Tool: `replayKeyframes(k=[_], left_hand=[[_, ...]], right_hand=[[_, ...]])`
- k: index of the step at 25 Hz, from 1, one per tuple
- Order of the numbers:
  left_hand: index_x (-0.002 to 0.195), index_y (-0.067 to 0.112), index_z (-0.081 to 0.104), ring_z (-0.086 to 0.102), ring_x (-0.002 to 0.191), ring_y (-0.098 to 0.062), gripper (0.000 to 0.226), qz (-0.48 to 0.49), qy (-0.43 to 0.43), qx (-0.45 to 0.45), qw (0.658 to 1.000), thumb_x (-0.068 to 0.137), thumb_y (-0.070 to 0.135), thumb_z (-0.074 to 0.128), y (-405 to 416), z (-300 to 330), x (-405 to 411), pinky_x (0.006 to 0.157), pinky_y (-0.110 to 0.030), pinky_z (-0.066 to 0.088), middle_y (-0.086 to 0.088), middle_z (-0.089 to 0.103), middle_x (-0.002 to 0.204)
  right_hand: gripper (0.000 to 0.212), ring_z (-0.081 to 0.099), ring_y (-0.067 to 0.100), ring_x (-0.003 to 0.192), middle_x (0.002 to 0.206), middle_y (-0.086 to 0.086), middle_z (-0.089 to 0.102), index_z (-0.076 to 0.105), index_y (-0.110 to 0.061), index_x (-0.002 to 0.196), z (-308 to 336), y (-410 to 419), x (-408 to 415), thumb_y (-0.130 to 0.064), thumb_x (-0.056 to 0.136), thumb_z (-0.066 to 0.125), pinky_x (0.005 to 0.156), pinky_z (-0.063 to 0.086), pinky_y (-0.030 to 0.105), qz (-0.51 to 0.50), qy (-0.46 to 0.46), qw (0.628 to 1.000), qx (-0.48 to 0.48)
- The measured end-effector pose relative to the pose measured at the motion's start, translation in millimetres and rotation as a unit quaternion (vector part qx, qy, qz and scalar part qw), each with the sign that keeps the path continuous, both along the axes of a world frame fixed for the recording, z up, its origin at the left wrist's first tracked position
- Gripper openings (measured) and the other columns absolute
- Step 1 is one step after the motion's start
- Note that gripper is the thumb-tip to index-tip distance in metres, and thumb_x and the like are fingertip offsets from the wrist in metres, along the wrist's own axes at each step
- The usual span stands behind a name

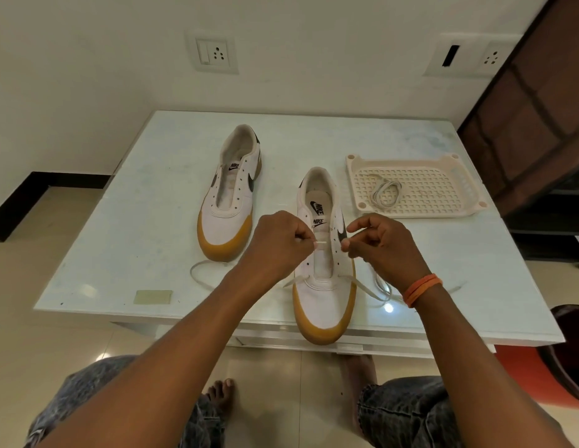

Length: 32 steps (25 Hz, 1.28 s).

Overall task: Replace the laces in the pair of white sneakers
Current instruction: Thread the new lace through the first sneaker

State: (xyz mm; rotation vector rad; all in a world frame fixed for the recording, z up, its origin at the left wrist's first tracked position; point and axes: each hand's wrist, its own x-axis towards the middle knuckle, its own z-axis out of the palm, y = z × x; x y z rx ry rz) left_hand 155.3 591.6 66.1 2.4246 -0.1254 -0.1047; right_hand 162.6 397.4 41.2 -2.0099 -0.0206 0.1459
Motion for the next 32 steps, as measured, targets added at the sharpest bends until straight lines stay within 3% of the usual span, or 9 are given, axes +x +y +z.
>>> replayKeyframes(k=[2,5,7,9,12,17,24,29,32], left_hand=[[0.092,0.012,0.079,0.067,0.079,-0.011,0.019,-0.031,-0.043,0.053,0.997,0.091,0.016,0.061,-3,-10,-2,0.075,-0.017,0.051,0.0,0.075,0.092],[0.103,0.016,0.077,0.063,0.091,-0.015,0.022,-0.046,-0.049,0.081,0.994,0.094,0.024,0.059,-11,-24,-6,0.083,-0.019,0.045,-0.001,0.073,0.103],[0.101,0.022,0.077,0.053,0.097,-0.018,0.019,-0.024,-0.11,0.149,0.982,0.093,0.03,0.062,-17,-32,-8,0.081,-0.026,0.043,-0.001,0.065,0.106],[0.096,0.026,0.077,0.042,0.106,-0.021,0.014,0.008,-0.155,0.206,0.966,0.089,0.032,0.066,-24,-38,-11,0.079,-0.029,0.031,-0.001,0.054,0.111],[0.099,0.031,0.075,0.031,0.109,-0.018,0.016,0.042,-0.051,0.19,0.98,0.092,0.035,0.062,-36,-45,-14,0.08,-0.029,0.02,0.004,0.041,0.114],[0.094,0.03,0.076,0.03,0.101,-0.017,0.011,0.124,0.099,0.063,0.985,0.091,0.028,0.065,-45,-47,-8,0.08,-0.033,0.029,0.004,0.037,0.109],[0.094,0.027,0.076,0.042,0.112,-0.024,0.009,0.137,0.148,0.035,0.979,0.089,0.028,0.068,-43,-48,-1,0.089,-0.038,0.041,-0.001,0.049,0.119],[0.103,0.031,0.075,0.039,0.113,-0.024,0.015,0.127,0.129,0.06,0.982,0.089,0.029,0.069,-43,-47,-4,0.082,-0.034,0.03,0.0,0.045,0.122],[0.099,0.03,0.075,0.039,0.115,-0.025,0.015,0.134,0.17,0.045,0.975,0.085,0.032,0.073,-42,-49,2,0.087,-0.035,0.033,0.0,0.045,0.122]], right_hand=[[0.017,0.071,0.02,0.072,0.08,0.008,0.074,0.064,-0.009,0.097,-7,-9,5,-0.015,0.084,0.073,0.064,0.052,0.024,-0.067,0.054,0.996,-0.002],[0.019,0.07,0.021,0.078,0.084,0.009,0.073,0.066,-0.009,0.098,-22,-9,5,-0.017,0.083,0.074,0.066,0.052,0.029,-0.042,0.124,0.99,-0.047],[0.019,0.067,0.022,0.084,0.087,0.008,0.071,0.068,-0.01,0.098,-28,-5,3,-0.018,0.082,0.075,0.069,0.046,0.025,-0.023,0.112,0.991,-0.073],[0.018,0.063,0.02,0.089,0.093,0.006,0.068,0.069,-0.01,0.099,-29,-3,3,-0.017,0.083,0.074,0.076,0.044,0.024,-0.018,0.094,0.992,-0.087],[0.017,0.061,0.018,0.095,0.1,0.006,0.068,0.069,-0.011,0.101,-32,-4,4,-0.014,0.085,0.072,0.083,0.043,0.026,-0.008,0.1,0.991,-0.085],[0.016,0.062,0.018,0.092,0.098,0.003,0.068,0.07,-0.016,0.097,-37,-6,2,-0.01,0.082,0.074,0.091,0.05,0.033,0.0,0.084,0.992,-0.099],[0.018,0.065,0.02,0.094,0.103,0.001,0.068,0.071,-0.018,0.093,-37,-7,-2,-0.007,0.079,0.076,0.09,0.048,0.029,0.018,0.088,0.99,-0.112],[0.011,0.066,0.014,0.088,0.087,-0.001,0.072,0.075,-0.015,0.081,-31,-2,-5,-0.012,0.073,0.082,0.09,0.048,0.029,-0.012,0.07,0.992,-0.103],[0.01,0.067,0.012,0.084,0.083,-0.001,0.073,0.077,-0.014,0.08,-29,1,-7,-0.014,0.072,0.083,0.086,0.048,0.025,-0.007,0.069,0.992,-0.11]])
